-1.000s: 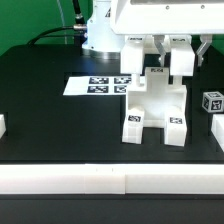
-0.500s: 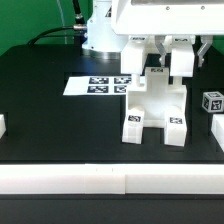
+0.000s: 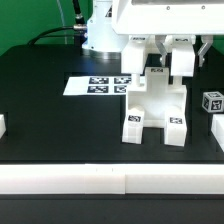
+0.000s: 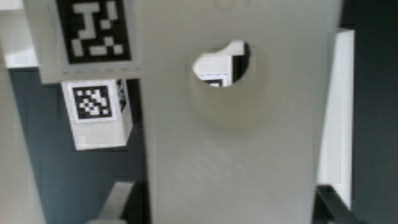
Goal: Assemble chair
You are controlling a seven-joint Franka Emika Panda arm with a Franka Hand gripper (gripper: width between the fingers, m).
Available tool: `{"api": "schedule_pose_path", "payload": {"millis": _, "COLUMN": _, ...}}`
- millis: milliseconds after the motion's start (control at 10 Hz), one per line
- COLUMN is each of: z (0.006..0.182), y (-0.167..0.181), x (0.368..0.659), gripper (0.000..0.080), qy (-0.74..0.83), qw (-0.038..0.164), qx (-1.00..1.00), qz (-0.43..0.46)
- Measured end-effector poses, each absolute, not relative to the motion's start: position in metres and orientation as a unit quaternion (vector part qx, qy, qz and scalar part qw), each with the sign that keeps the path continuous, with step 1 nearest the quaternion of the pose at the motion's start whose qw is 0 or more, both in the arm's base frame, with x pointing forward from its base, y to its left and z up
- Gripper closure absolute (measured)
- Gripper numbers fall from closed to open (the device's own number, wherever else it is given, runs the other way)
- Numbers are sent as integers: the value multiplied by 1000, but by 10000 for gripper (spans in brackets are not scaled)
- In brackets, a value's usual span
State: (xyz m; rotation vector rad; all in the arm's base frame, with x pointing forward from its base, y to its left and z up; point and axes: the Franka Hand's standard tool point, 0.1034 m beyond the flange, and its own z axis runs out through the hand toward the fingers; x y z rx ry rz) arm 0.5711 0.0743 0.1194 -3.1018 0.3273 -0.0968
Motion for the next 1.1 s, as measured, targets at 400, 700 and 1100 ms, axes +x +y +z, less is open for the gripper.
{"api": "schedule_pose_path", "payload": {"millis": 400, "z": 119, "y": 73, "x": 572, "gripper": 511, "qy": 100, "qw": 11, "qx": -994, "qz": -34}}
{"api": "schedule_pose_path", "payload": {"millis": 700, "z": 120, "y": 73, "x": 572, "gripper": 511, "qy": 100, "qw": 11, "qx": -994, "qz": -34}}
{"api": "schedule_pose_path", "payload": {"millis": 1100, "z": 120, "y": 76, "x": 572, "gripper": 511, "qy": 82, "qw": 8, "qx": -996, "qz": -36}}
